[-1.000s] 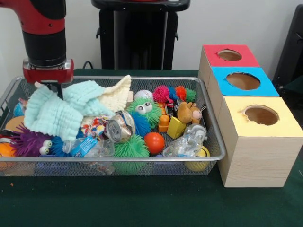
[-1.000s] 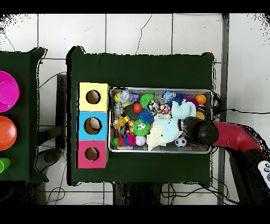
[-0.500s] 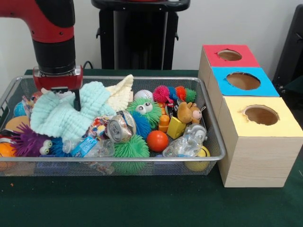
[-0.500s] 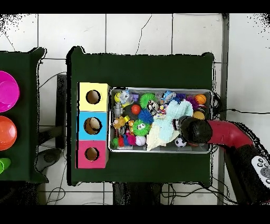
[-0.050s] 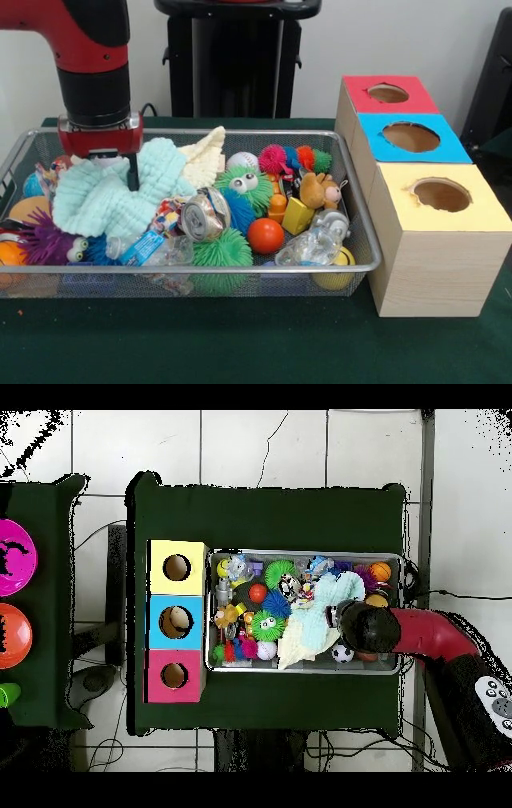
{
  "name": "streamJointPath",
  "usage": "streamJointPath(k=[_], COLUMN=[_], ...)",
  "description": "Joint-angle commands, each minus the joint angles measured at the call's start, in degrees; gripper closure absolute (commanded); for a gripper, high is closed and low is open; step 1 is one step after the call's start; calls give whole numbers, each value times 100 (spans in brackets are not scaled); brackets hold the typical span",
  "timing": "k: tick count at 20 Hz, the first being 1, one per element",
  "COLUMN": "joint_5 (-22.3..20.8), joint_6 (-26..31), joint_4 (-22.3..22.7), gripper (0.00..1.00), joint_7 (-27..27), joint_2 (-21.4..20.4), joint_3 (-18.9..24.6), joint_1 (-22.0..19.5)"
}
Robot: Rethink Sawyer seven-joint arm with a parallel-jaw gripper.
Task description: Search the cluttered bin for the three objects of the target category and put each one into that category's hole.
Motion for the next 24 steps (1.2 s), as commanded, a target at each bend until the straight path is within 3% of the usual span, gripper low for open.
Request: streamJointPath(k=[1, 9, 17, 24], joint_5=[-351, 21, 11, 102], joint_6=[553, 955, 716, 721], joint_4=[-340, 210, 437, 337], gripper=[0, 0, 0, 0], joint_7=[-911, -202, 681, 982], joint_2=[-165, -1255, -1440, -1406], joint_3=[304, 17, -423, -777], joint_1=[421, 1117, 1950, 2471])
